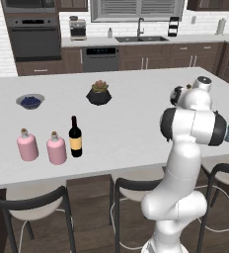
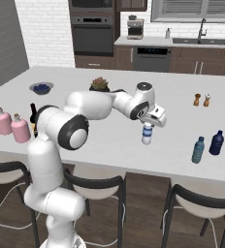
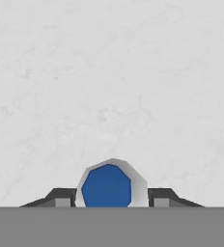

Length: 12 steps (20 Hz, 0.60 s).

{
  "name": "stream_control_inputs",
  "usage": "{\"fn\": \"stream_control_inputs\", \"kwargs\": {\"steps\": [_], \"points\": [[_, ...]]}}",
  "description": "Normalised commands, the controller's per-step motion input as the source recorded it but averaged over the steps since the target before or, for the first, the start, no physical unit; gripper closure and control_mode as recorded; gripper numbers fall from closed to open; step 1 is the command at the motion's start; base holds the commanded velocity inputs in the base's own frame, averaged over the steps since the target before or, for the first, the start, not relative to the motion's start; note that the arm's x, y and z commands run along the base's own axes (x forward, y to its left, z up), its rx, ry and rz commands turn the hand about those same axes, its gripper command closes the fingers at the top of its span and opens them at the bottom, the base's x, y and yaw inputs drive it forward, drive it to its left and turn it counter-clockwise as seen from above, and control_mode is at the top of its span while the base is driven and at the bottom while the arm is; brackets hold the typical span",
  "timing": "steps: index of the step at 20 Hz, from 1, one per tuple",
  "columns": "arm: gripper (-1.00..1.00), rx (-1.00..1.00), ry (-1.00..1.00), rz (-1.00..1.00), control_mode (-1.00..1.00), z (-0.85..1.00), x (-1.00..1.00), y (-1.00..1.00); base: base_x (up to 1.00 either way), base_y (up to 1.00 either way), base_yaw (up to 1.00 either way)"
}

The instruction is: Move the plastic bottles in the middle to the plastics group, and the glass bottles in the middle to the glass group.

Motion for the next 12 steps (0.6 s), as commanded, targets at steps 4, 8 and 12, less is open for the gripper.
{"fn": "stream_control_inputs", "kwargs": {"steps": [4, 8, 12], "points": [[1.00, 0.00, 0.00, -0.27, -1.00, -0.07, -0.42, -0.28, 0.00, 0.00, 0.00], [1.00, 0.00, 0.00, -0.24, -1.00, -0.16, -0.44, -0.27, 0.00, 0.00, 0.00], [1.00, 0.00, 0.00, -0.25, -1.00, -0.08, -0.20, -0.38, 0.00, 0.00, 0.00]]}}
